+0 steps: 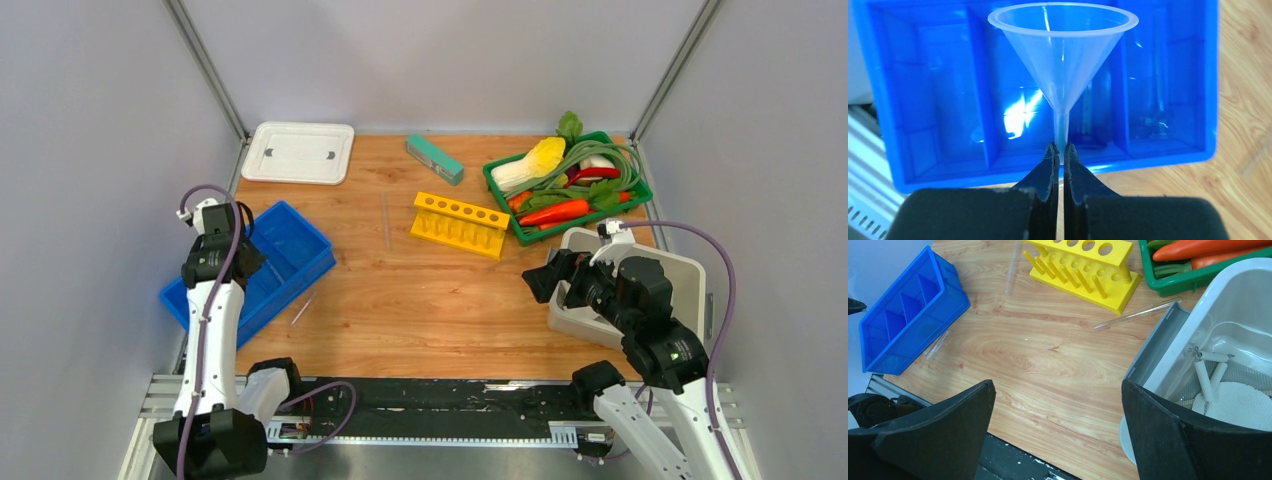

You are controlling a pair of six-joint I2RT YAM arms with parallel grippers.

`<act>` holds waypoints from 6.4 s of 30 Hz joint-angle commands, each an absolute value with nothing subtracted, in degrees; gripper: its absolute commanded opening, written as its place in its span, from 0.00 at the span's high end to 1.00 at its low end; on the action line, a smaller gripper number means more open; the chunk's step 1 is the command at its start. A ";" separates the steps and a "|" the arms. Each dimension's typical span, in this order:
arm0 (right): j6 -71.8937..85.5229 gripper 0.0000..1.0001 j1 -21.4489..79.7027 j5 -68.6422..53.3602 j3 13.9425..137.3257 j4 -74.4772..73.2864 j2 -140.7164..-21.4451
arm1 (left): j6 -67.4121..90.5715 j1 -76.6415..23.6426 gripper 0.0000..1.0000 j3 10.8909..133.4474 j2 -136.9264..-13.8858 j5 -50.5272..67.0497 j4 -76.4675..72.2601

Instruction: Organize the chemistry lab equipment

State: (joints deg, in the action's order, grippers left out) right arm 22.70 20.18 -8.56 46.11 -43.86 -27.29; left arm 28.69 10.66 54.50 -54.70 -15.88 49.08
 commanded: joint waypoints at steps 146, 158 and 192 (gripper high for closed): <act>70.21 0.27 62.23 4.84 90.77 -12.12 -118.20 | 18.98 -21.71 0.51 73.04 -22.15 -16.70 56.42; 78.13 0.35 62.93 -1.93 98.08 -13.18 -128.67 | 18.11 -21.71 0.51 73.21 -20.39 -16.87 56.43; 90.44 0.56 64.95 4.48 112.94 -25.75 -139.66 | 18.98 -21.62 0.52 71.99 -19.60 -16.70 53.35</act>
